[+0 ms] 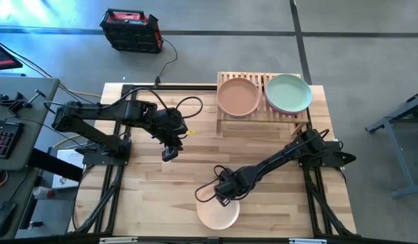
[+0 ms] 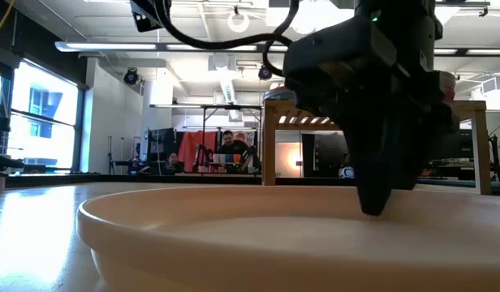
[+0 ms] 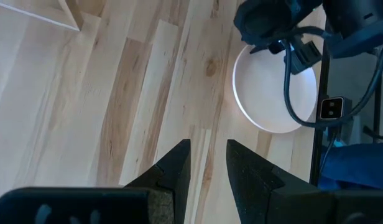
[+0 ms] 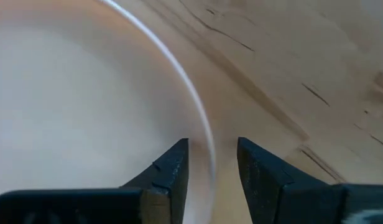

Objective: Place and stack plates onto a shelf
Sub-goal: Stack the light orange plate on top of the brown plate on the shelf

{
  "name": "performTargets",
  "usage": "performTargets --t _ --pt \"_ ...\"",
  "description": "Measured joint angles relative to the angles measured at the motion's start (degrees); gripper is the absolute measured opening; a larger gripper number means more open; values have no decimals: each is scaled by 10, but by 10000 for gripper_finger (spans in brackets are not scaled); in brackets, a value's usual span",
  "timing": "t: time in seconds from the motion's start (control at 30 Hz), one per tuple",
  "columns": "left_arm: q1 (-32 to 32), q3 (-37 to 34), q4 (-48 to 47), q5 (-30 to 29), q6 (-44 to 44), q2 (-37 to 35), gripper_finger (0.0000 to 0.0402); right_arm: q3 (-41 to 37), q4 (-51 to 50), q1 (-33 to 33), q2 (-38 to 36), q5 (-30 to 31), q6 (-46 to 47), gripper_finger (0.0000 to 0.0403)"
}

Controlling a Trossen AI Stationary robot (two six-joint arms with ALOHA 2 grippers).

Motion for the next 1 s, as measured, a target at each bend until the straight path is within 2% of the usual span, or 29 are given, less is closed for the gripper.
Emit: performTargets --t 0.2,0.43,0.67,0.8,1.0 --pt "0 0 0 0 0 0 90 0 -7 -2 2 -6 3 102" --pt "0 0 0 0 0 0 90 0 -10 -7 2 -28 3 8" --pt "0 0 0 0 1 0 90 13 -38 -11 -7 -48 6 3" --pt "0 0 0 -3 14 0 90 45 -115 -11 -21 -47 0 1" --pt "1 0 0 -54 16 0 90 97 -222 -18 -50 -31 -2 0"
